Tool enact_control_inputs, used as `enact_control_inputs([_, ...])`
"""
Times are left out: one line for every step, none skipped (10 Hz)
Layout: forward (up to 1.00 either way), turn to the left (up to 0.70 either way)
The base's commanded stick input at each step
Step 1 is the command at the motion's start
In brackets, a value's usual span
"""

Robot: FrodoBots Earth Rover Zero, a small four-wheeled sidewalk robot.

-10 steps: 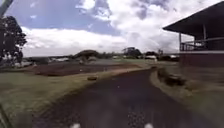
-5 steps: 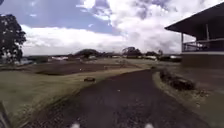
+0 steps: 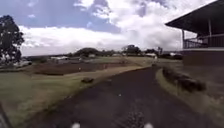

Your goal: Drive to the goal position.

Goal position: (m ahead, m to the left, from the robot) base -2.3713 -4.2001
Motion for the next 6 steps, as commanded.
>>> enact_control_inputs([0.7, 0.0])
enact_control_inputs([0.7, 0.0])
enact_control_inputs([0.7, 0.0])
enact_control_inputs([0.7, 0.0])
enact_control_inputs([0.7, 0.0])
enact_control_inputs([0.7, 0.0])
